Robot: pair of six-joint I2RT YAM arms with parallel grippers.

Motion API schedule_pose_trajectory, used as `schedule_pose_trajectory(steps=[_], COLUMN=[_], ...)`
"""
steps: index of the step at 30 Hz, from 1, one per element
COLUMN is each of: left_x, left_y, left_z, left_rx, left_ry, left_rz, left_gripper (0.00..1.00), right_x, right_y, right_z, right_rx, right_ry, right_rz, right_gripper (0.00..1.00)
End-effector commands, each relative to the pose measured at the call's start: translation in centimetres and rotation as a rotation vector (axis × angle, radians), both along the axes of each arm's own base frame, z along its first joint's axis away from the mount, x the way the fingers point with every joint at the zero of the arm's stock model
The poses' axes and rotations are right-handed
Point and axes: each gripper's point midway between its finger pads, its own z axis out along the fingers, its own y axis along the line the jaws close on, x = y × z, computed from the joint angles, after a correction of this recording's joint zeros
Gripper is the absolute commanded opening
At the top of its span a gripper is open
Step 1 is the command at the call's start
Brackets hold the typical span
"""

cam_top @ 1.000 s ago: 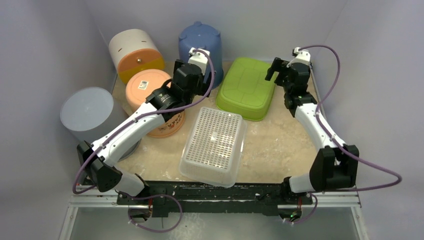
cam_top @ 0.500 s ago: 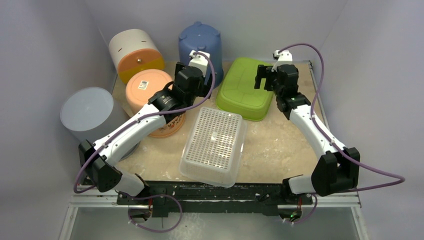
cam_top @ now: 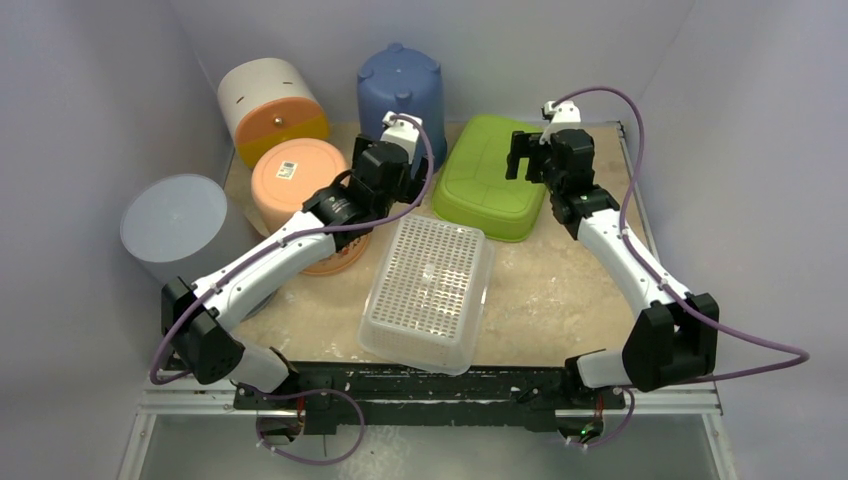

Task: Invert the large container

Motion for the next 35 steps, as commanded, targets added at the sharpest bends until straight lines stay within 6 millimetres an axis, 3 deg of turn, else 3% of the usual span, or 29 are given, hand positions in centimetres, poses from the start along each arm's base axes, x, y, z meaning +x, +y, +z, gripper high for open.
schedule_pose_trajectory(steps=[1,16,35], left_x=[-0.2,-0.5,-0.5], left_y=[-0.4,-0.1,-0.1], left_z=[2.2,2.5,2.4], left_rx=[-0.084,-0.088,-0.078], left_ry=[-0.061,-0.070,-0.068], left_rz=[-0.009,-0.013,-0.014], left_gripper=[0.89,0.89,0.89], right_x=[0.3,-0.3,-0.1], right_y=[-0.4,-0.7,-1.4], right_z=[1.9,3.3,2.5], right_rx=[-0.019,-0.006,-0.044], right_ry=[-0.055,-0.097,-0.089], right_rz=[-0.023,-0.039,-0.066], right_gripper=[1.00,1.00,1.00])
